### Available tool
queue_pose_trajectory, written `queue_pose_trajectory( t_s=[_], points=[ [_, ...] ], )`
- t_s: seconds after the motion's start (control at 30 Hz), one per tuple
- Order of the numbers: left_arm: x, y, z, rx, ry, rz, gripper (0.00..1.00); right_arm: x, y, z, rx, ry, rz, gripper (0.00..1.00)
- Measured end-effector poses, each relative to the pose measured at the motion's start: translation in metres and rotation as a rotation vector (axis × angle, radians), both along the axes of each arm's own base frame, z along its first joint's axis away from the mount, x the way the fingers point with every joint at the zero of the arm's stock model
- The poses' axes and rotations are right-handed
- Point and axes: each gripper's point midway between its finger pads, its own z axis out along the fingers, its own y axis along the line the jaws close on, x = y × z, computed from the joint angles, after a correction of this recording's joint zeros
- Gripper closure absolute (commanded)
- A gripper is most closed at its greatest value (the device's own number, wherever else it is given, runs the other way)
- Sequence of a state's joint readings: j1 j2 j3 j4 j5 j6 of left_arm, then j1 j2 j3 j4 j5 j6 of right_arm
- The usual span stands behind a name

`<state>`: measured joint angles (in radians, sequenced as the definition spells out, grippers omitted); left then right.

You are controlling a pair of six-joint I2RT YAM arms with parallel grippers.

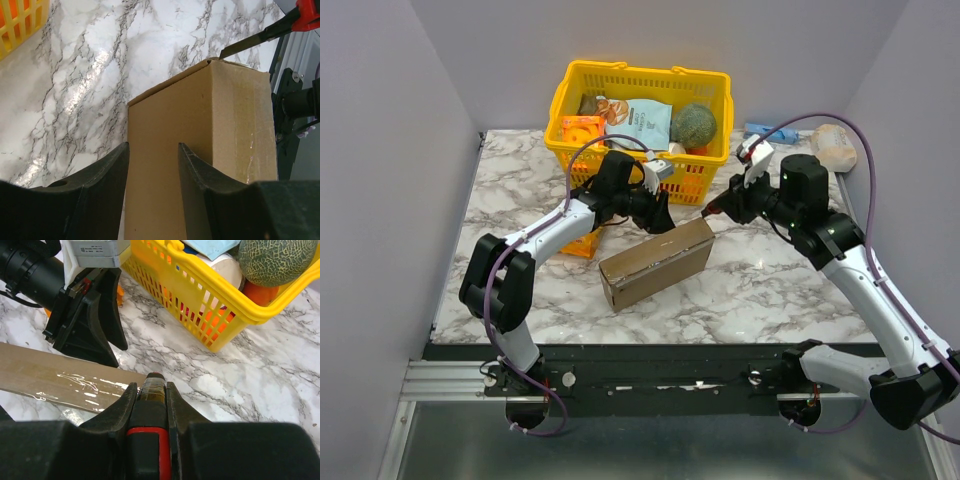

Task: Unpack the express box

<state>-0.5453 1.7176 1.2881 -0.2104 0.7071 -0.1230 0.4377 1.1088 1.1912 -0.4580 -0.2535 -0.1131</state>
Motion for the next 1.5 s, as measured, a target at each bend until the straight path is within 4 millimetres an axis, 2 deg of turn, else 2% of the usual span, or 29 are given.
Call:
queue_pose_trajectory(
  t_s=[0.53, 0.67, 0.77, 0.83, 0.9, 1.0, 1.07, 1.17, 1.23, 1.3, 1.5],
  points=[
    [0.000, 0.000, 0.000, 0.001, -0.001, 0.002, 0.48, -0.002, 0.000, -0.007, -0.027, 0.009, -0.001, 1.00],
    [0.004, 0.001, -0.001, 0.012, -0.007, 0.023, 0.48, -0.004, 0.000, -0.010, -0.043, 0.015, -0.002, 1.00],
    [0.014, 0.004, 0.006, 0.018, -0.032, 0.062, 0.48, -0.005, -0.001, -0.011, -0.061, 0.015, -0.005, 0.99],
    [0.020, 0.007, 0.018, 0.005, -0.062, 0.089, 0.48, -0.006, -0.002, -0.010, -0.076, 0.019, -0.008, 1.00],
    [0.027, 0.013, 0.041, -0.030, -0.116, 0.118, 0.53, -0.006, -0.003, -0.010, -0.086, 0.026, -0.013, 1.00],
    [0.026, 0.022, 0.090, -0.123, -0.244, 0.129, 0.67, -0.004, 0.000, -0.010, -0.099, 0.033, -0.009, 0.99],
    [0.013, 0.024, 0.122, -0.203, -0.325, 0.088, 0.74, -0.002, 0.004, -0.010, -0.108, 0.038, -0.002, 1.00],
    [-0.013, 0.017, 0.145, -0.284, -0.383, -0.019, 0.78, 0.003, 0.011, -0.010, -0.128, 0.035, 0.006, 1.00],
    [-0.025, 0.012, 0.142, -0.304, -0.374, -0.079, 0.81, 0.007, 0.017, -0.009, -0.142, 0.032, 0.016, 1.00],
    [-0.031, 0.009, 0.125, -0.294, -0.336, -0.119, 0.81, 0.010, 0.025, -0.009, -0.152, 0.030, 0.030, 1.00],
    [-0.036, 0.007, 0.065, -0.222, -0.220, -0.154, 0.83, 0.013, 0.049, -0.009, -0.176, 0.017, 0.086, 0.99]
  ],
)
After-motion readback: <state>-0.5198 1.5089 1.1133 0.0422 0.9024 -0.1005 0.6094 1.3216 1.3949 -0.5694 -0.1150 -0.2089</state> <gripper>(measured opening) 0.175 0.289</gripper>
